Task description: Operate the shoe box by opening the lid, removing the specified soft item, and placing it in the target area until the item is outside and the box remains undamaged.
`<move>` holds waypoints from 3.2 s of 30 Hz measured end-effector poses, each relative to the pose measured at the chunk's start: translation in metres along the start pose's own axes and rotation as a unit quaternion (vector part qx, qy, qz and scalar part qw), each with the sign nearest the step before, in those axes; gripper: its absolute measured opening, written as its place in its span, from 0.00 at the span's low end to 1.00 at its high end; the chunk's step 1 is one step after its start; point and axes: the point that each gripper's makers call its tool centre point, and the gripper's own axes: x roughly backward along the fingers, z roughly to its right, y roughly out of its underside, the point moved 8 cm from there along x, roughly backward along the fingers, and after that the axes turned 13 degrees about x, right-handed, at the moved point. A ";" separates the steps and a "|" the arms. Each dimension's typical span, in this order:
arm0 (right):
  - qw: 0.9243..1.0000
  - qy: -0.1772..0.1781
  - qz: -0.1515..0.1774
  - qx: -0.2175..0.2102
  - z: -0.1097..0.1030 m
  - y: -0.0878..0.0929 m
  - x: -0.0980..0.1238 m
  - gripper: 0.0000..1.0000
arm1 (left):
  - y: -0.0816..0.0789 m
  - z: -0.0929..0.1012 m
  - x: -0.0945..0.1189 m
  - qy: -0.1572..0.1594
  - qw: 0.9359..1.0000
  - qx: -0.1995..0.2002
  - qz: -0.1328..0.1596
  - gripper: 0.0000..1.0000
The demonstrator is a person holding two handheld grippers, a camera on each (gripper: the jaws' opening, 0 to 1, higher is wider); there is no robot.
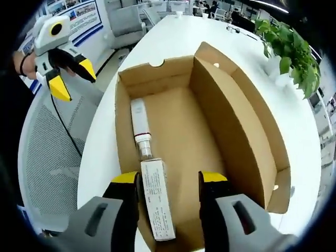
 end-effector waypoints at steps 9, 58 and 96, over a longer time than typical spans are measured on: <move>0.996 0.003 -0.084 0.035 -0.002 0.013 -0.020 0.28 | 0.000 0.000 0.000 0.000 1.000 0.000 0.001 0.31; 0.973 0.188 0.057 -0.118 -0.007 0.011 0.119 0.18 | 0.007 0.006 -0.004 0.025 0.999 -0.026 -0.024 0.31; 0.932 0.238 0.002 -0.273 -0.126 0.179 0.160 0.18 | 0.018 0.011 -0.022 0.016 0.997 -0.040 -0.060 0.31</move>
